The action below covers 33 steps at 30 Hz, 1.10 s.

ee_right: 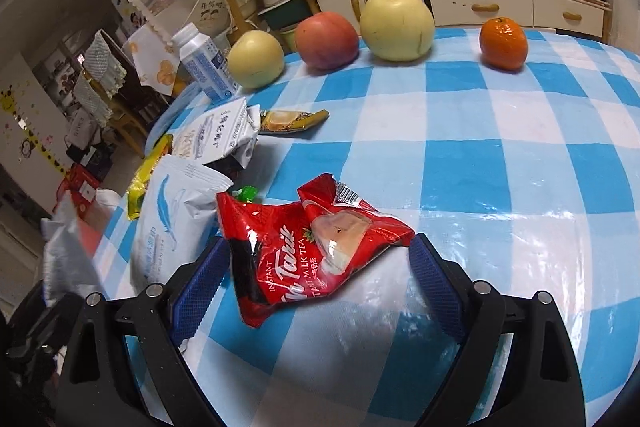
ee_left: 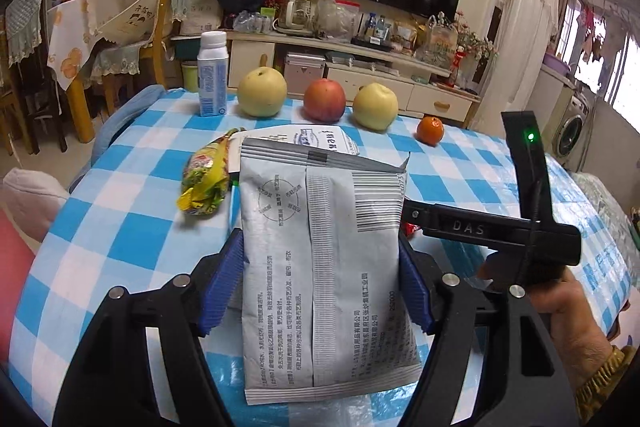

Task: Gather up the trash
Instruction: 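Grasp the red snack bag with the right tool while the left tool holds the sachet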

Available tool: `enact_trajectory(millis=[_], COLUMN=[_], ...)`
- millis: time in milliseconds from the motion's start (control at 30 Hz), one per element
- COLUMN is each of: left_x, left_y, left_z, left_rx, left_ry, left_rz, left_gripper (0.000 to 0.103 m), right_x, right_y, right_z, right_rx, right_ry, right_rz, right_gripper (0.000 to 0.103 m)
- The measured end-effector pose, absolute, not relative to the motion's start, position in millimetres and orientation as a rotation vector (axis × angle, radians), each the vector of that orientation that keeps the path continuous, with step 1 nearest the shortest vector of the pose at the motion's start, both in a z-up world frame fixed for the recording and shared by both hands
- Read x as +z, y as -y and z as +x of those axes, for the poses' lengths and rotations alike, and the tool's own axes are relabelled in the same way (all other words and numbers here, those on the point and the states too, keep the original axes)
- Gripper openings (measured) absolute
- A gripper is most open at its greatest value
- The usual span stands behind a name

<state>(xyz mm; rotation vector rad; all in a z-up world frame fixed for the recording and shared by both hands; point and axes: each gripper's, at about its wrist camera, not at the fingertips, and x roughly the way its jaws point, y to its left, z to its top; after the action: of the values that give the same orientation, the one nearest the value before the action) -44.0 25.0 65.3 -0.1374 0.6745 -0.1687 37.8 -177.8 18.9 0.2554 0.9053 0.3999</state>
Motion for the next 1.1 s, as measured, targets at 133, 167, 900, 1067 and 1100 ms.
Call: enact_trajectory(millis=[133,167,900,1067,1100], left_x=[67,68,47,49,50], left_y=[-44,-48,-109,-116,-117], left_z=[-45,-44,-31,-32,-33], left_rx=[-0.161,-0.160,-0.100,-0.100,-0.100], left_ry=[-0.661,-0.657,-0.694,-0.687,-0.683], left_rz=[-0.190,-0.195,-0.285,-0.294,-0.296], left_gripper=[0.071,0.071,0.072,0.072,0.072], right_x=[17,16,17,21,21], right_y=[175,173,131,137,138], right_z=[43,44,36,32,31], right_rx=[0.391,0.388,0.451,0.397,0.390], right_ry=[-0.911,-0.911,-0.899,-0.880,-0.877], right_rz=[0.234,0.228,0.072,0.068,0.071], right_gripper=[0.090,0.090,0.043,0.038,0.038])
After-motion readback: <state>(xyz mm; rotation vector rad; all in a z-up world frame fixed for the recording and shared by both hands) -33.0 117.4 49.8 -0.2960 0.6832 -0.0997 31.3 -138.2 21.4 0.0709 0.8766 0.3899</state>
